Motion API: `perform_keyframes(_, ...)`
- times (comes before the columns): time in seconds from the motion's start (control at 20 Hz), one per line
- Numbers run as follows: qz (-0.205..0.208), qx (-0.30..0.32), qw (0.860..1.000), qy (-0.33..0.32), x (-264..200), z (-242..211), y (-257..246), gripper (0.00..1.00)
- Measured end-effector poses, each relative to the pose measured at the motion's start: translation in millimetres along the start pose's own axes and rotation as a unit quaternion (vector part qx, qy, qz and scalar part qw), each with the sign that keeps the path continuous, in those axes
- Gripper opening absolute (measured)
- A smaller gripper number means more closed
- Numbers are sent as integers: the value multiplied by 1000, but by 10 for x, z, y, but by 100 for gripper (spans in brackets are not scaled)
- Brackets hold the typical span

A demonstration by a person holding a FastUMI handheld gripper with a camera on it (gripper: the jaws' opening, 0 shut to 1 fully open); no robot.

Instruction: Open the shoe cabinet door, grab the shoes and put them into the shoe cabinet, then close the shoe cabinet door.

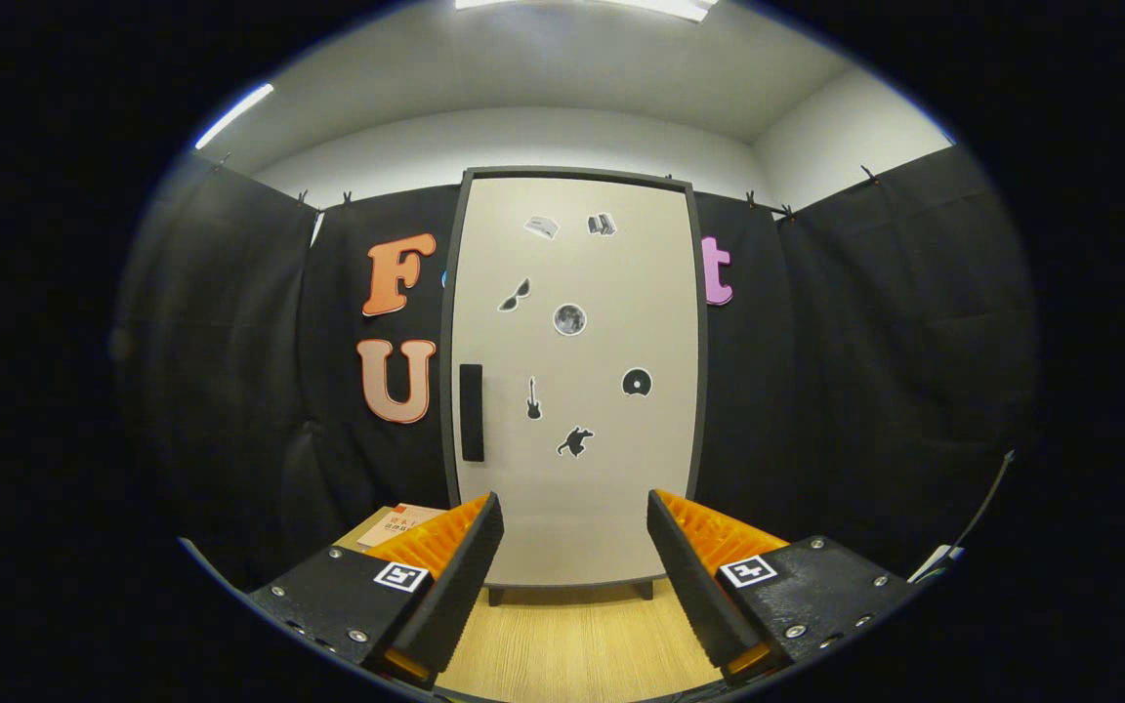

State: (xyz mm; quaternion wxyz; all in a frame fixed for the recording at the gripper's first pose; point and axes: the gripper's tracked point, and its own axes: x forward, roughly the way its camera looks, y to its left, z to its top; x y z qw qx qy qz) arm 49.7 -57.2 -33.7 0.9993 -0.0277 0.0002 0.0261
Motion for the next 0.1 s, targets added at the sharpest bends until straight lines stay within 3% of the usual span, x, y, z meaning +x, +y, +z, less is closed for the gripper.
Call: perform_keyframes(0.1, 1, -4, 1000, 1, -30, -6, 28, 93)
